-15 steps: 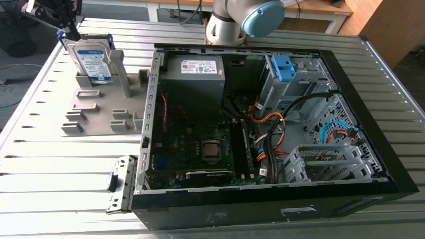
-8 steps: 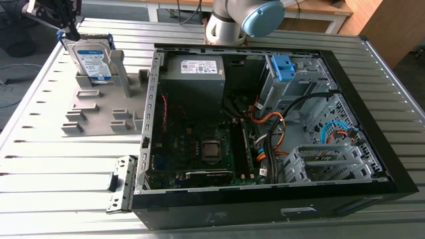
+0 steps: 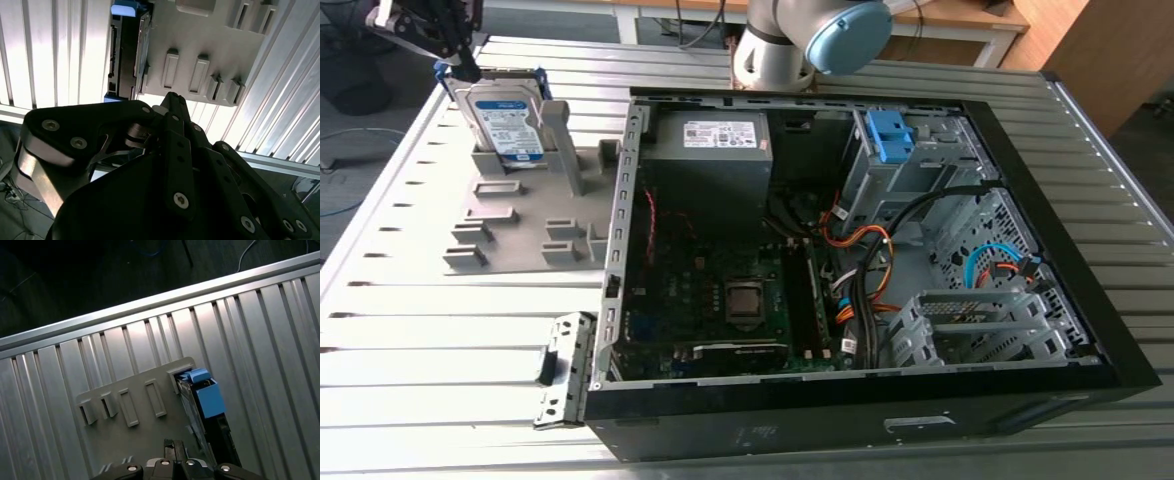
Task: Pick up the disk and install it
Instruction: 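Pick up the disk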
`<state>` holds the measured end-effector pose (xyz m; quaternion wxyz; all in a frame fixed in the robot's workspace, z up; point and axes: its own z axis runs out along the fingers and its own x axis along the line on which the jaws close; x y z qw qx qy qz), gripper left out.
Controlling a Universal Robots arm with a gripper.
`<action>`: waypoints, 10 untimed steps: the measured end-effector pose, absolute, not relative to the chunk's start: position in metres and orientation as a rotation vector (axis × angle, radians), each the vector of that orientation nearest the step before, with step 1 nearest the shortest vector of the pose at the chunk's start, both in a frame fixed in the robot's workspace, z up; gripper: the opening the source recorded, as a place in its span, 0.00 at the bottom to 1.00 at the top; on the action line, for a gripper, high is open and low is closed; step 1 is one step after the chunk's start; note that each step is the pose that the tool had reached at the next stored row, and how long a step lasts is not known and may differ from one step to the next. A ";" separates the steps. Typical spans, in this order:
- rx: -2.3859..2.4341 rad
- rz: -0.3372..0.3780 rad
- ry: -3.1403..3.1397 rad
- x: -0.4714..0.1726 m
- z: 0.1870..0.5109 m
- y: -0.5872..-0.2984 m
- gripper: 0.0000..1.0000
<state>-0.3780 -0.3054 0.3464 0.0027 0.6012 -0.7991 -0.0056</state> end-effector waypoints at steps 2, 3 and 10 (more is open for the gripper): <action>1.894 -0.017 -2.500 -0.378 0.346 -0.305 0.11; 1.898 -0.017 -2.496 -0.378 0.346 -0.305 0.11; 1.926 -0.015 -2.473 -0.378 0.346 -0.305 0.11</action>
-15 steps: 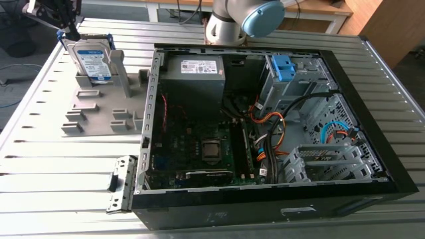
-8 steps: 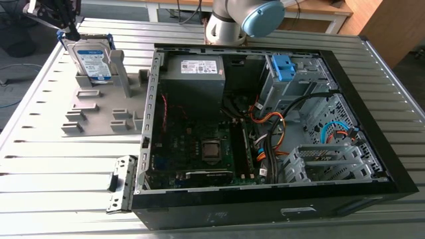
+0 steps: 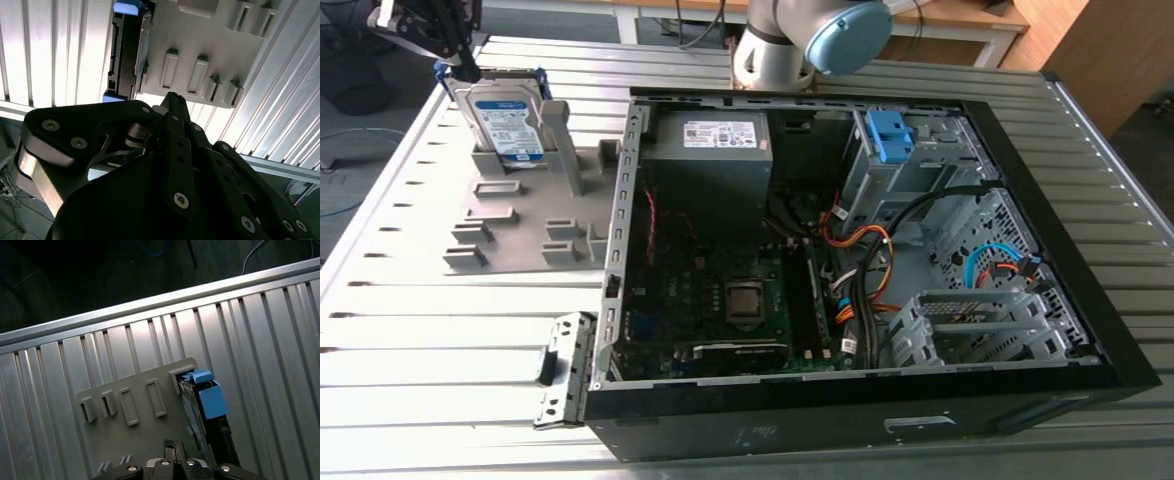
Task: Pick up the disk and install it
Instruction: 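Pick up the disk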
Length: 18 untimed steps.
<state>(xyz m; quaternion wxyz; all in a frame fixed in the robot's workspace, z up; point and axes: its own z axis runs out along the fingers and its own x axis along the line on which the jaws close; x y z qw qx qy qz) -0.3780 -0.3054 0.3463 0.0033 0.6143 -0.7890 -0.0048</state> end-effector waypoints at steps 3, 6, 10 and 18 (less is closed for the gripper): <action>1.938 -0.014 -2.463 -0.378 0.346 -0.305 0.11; 1.950 -0.013 -2.454 -0.378 0.346 -0.305 0.11; 1.966 -0.012 -2.440 -0.378 0.346 -0.305 0.11; 1.996 -0.010 -2.414 -0.378 0.346 -0.305 0.11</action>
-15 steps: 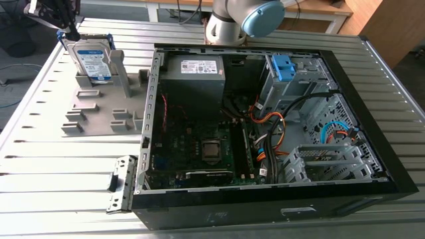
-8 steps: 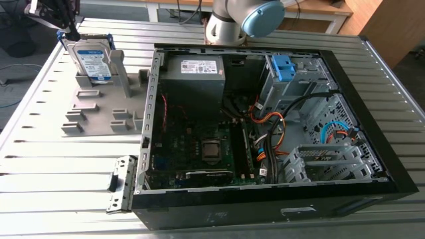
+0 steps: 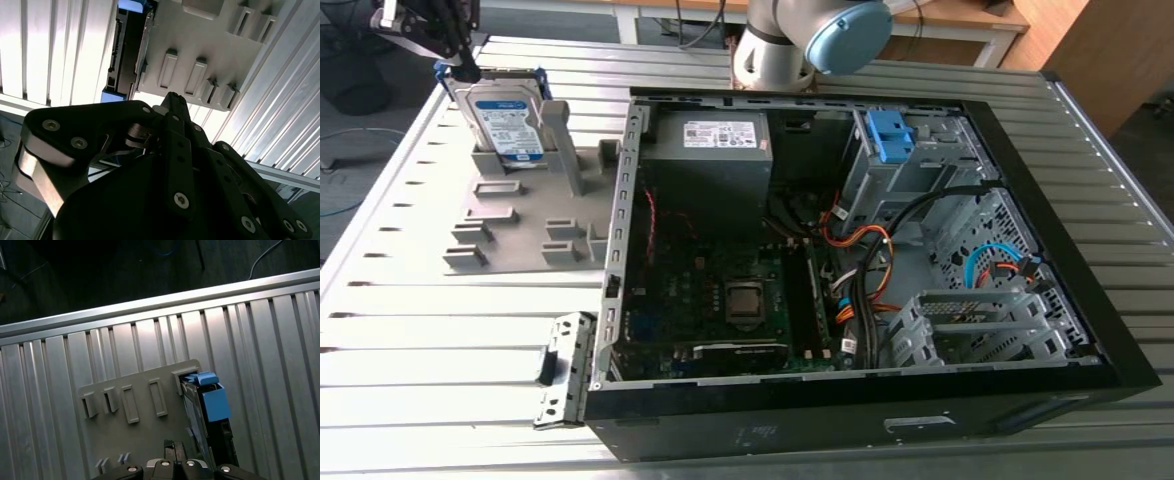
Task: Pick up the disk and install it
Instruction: 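Pick up the disk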
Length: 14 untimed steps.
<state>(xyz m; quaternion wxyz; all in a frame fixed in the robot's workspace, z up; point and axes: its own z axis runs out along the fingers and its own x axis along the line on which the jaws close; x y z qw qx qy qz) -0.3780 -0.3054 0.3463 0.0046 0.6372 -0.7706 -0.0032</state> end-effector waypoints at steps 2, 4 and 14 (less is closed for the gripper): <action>2.003 -0.009 -2.408 -0.378 0.346 -0.305 0.11; 2.010 -0.009 -2.401 -0.378 0.346 -0.305 0.11; 2.045 -0.005 -2.369 -0.378 0.346 -0.305 0.11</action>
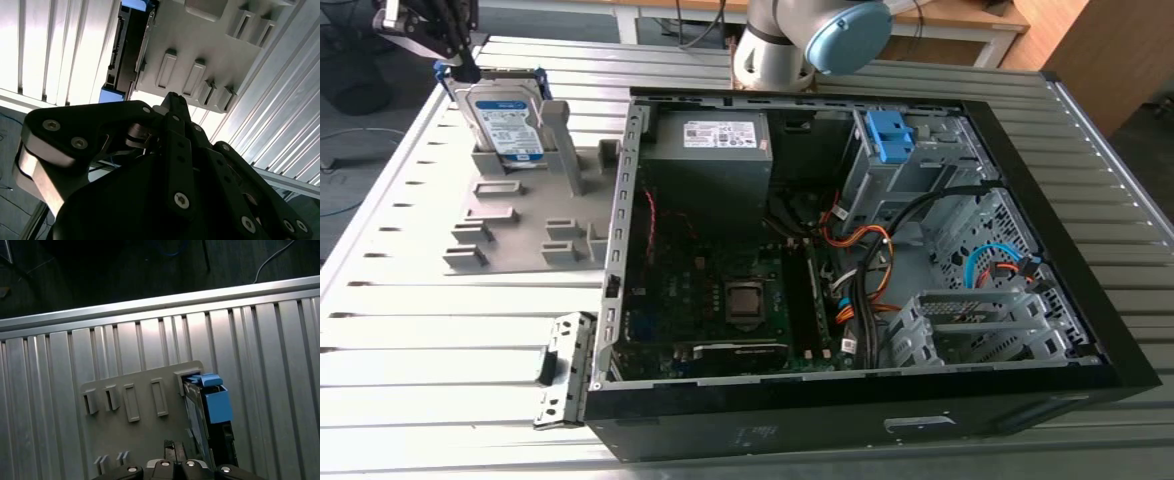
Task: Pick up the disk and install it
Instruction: 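Pick up the disk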
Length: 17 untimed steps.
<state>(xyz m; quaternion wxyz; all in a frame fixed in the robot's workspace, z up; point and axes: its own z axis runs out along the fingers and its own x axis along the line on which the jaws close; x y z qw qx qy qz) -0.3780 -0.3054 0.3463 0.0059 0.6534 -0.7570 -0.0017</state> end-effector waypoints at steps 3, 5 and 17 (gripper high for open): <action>2.055 -0.004 -2.359 -0.378 0.346 -0.305 0.11; 2.062 -0.004 -2.353 -0.378 0.346 -0.305 0.11; 2.104 0.000 -2.313 -0.378 0.346 -0.305 0.11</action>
